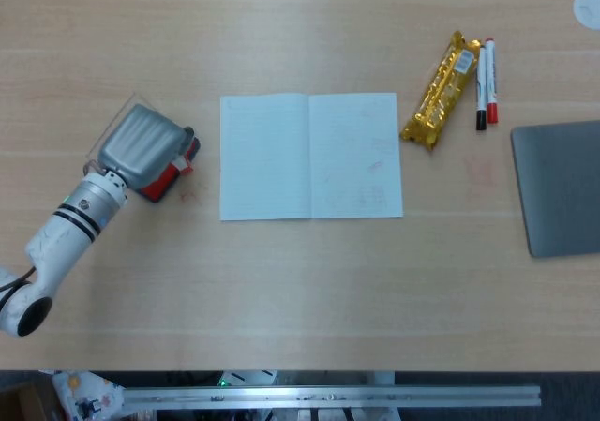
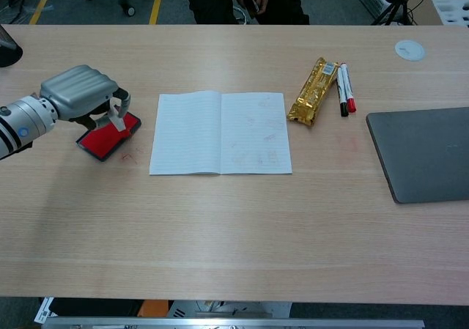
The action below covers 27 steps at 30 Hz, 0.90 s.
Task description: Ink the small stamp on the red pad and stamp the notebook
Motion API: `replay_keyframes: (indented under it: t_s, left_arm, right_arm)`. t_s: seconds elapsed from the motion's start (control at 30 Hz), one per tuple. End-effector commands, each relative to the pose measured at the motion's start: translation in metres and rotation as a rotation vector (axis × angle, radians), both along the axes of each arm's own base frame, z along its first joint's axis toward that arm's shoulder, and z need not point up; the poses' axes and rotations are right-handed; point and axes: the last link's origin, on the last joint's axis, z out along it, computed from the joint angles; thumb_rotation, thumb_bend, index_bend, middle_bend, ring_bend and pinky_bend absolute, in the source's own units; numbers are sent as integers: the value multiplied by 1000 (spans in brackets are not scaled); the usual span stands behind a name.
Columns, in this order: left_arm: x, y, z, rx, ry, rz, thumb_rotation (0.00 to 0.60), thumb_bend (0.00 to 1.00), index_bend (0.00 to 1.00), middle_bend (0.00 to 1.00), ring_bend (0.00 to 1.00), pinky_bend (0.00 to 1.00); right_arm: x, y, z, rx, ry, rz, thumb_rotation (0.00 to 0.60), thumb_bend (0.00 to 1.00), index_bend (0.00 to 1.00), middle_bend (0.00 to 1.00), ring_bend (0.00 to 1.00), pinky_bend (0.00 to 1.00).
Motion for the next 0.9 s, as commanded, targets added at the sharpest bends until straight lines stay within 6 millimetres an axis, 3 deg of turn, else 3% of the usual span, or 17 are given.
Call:
replay_keyframes:
  t_s: [0.03, 0.3, 0.53, 0.9]
  left_arm:
    - [18, -9, 6, -8, -4, -49, 600, 378, 563, 1000, 1000, 1000]
    - [47, -26, -3, -41, -16, -92, 600, 378, 564, 1000, 1000, 1000]
    - [71, -38, -25, -69, -28, -137, 600, 378, 569, 1000, 1000, 1000]
    - [81, -41, -56, -78, 31, -181, 600, 378, 573, 1000, 1000, 1000]
  right_arm:
    - [0, -1, 0, 2, -2, 3, 600, 203, 263, 349, 182, 299]
    - [-4, -1, -1, 9, -5, -1, 600, 203, 263, 349, 184, 299]
    - [-5, -3, -2, 21, -5, 3, 600, 203, 263, 349, 184, 299]
    - [-7, -3, -2, 26, -4, -1, 600, 203, 263, 349, 184, 299]
